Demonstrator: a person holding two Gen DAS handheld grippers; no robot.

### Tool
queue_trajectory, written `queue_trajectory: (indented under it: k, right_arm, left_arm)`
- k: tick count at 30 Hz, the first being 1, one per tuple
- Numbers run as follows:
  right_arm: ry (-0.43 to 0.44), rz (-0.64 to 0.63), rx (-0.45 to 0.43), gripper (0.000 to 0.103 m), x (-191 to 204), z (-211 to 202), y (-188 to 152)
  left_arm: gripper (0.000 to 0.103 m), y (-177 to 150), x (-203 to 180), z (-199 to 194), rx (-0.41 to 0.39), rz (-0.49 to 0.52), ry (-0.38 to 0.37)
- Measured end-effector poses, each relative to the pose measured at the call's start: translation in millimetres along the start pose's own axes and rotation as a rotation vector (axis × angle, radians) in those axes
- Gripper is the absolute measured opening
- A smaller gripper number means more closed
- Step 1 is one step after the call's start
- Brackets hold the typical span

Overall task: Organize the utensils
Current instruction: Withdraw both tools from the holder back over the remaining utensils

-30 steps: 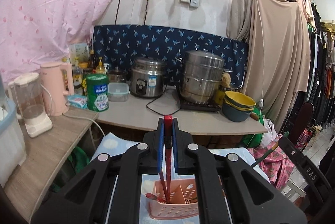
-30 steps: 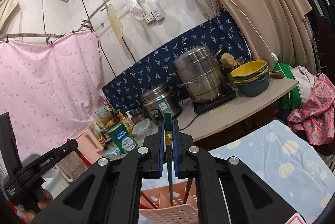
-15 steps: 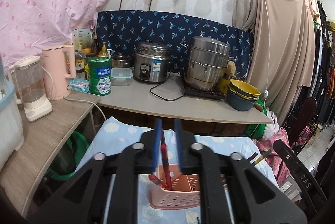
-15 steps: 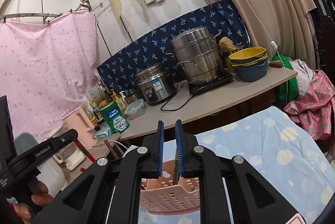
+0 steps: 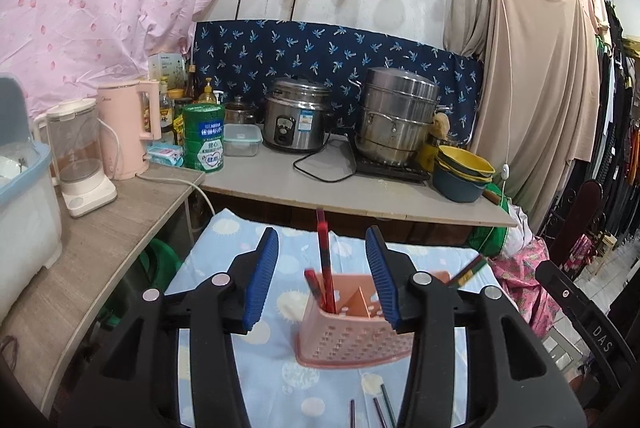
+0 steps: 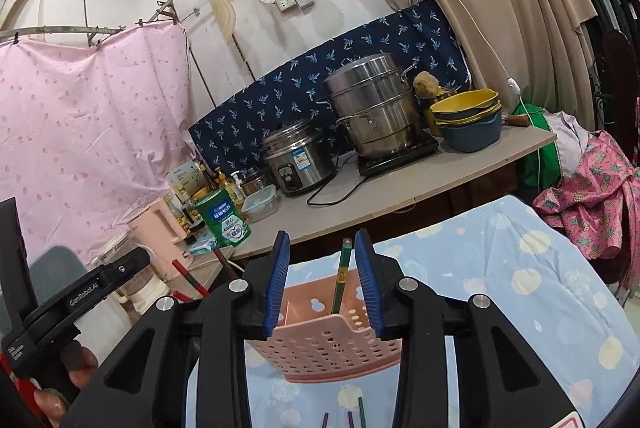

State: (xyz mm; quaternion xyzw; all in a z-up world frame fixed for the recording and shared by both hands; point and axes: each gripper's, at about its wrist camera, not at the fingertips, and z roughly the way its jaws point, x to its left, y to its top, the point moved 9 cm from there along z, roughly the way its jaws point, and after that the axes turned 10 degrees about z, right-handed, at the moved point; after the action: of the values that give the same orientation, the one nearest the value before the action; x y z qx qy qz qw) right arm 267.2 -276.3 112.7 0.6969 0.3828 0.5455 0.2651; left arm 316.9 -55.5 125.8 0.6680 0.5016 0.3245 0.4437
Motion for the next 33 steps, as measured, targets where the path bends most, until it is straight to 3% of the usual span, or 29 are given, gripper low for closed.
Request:
queue_trajectory:
  k: [8, 21, 33]
  right_arm:
    - [-0.033, -0.017, 0.092, 0.036, -12, -34, -49]
    - [-0.159, 0.084, 0.305, 0.036, -85, -92, -168]
    - [-0.238, 0.046, 0.402, 0.036, -110, -121, -235]
  left_arm:
    - [0.048, -61, -11, -20, 0.098, 0.030, -0.028]
    - [0.049, -199, -28, -48, 0.327, 0.019, -0.078]
    - [0.049, -268, -43, -71, 0.445, 0.025, -0.089]
